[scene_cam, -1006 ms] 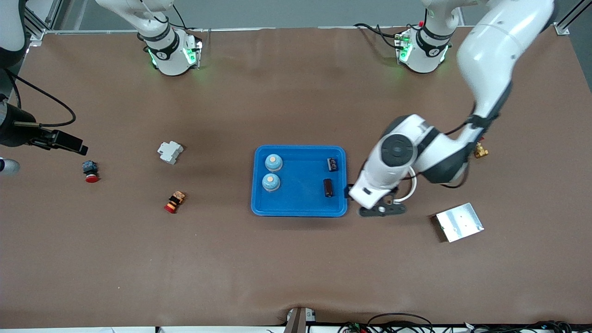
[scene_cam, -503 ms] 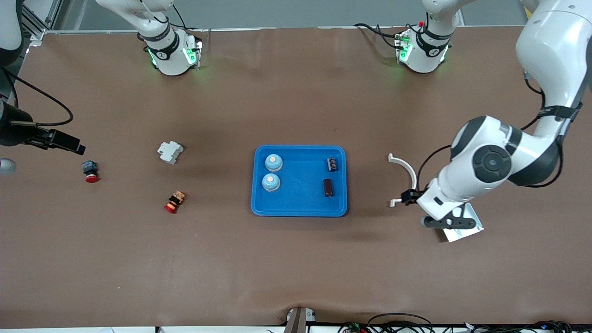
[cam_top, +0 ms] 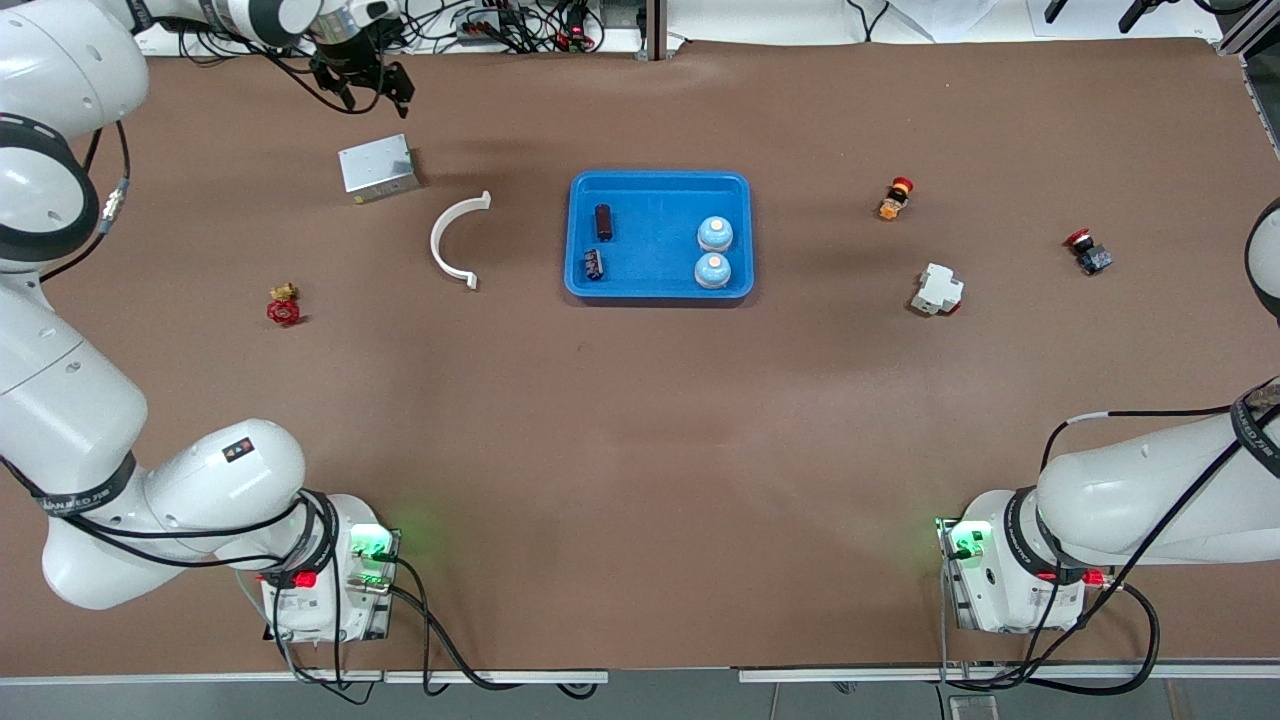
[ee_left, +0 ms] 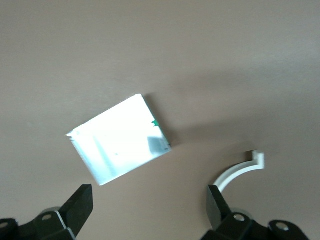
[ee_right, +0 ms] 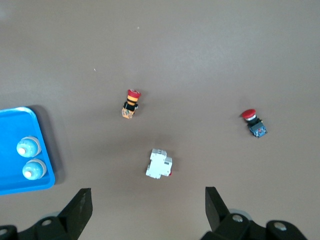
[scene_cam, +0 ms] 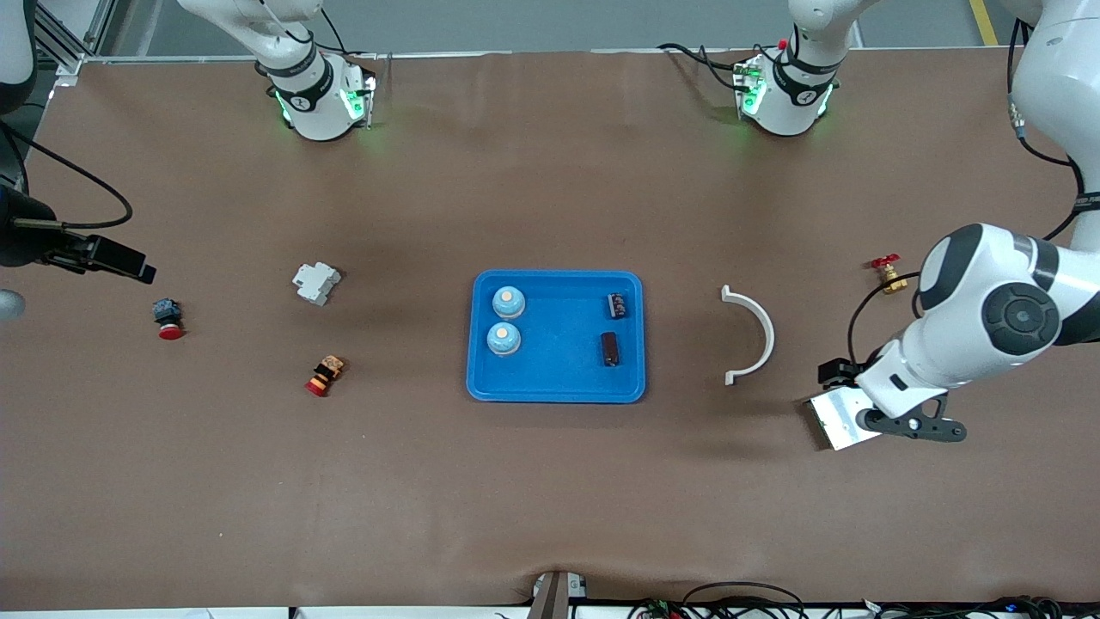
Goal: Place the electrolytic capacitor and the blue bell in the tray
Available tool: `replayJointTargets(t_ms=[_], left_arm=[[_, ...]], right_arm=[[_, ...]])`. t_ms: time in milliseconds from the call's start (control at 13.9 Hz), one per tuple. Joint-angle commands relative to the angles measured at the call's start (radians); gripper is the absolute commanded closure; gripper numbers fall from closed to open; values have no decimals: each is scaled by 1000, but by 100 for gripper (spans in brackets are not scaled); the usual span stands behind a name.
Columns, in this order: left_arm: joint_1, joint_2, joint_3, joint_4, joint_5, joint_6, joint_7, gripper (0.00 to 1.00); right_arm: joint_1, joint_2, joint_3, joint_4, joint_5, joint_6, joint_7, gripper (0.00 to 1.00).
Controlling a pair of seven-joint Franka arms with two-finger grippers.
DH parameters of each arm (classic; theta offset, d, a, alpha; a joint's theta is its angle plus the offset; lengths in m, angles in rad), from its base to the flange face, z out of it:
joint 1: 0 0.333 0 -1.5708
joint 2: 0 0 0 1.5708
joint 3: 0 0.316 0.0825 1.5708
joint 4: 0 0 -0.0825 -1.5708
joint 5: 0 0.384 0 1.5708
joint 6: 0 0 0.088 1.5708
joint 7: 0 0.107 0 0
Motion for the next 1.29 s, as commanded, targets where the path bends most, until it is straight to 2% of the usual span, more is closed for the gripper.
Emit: replayJointTargets(t_ms=[0,72,287,431,647,718,934,1221], left_arm=[[8,-110,27,-51,-8,2,90,0],[-61,-156,117,-51,-71,-3,114,0],[-257,-332,419,-57,-402,-3,292,0],[-370,-417,580,-81,-501,-15,339,0],[-550,-486,765,-72,-599,-85,334,0],[-581,-504,797,-69,-613,-101,331,0],[-629,-550,807,-69,-625,-115,304,0],[-666,-627,810,-69,-625,-185,207,0]], right_arm=[[-6,-21,7,8,-12,-29,-9,0],[-6,-19,7,12,-15,-27,-10,0],[-7,-36,7,9,-6,-24,-6,0],[11,-41,7,9,-12,-21,-10,0],[45,-103,7,-41,-12,-21,4,0],[39,-120,7,-40,-12,-26,-9,0],[7,-139,6,-34,-5,-12,-29,0],[3,-136,-7,-32,5,83,-85,0]])
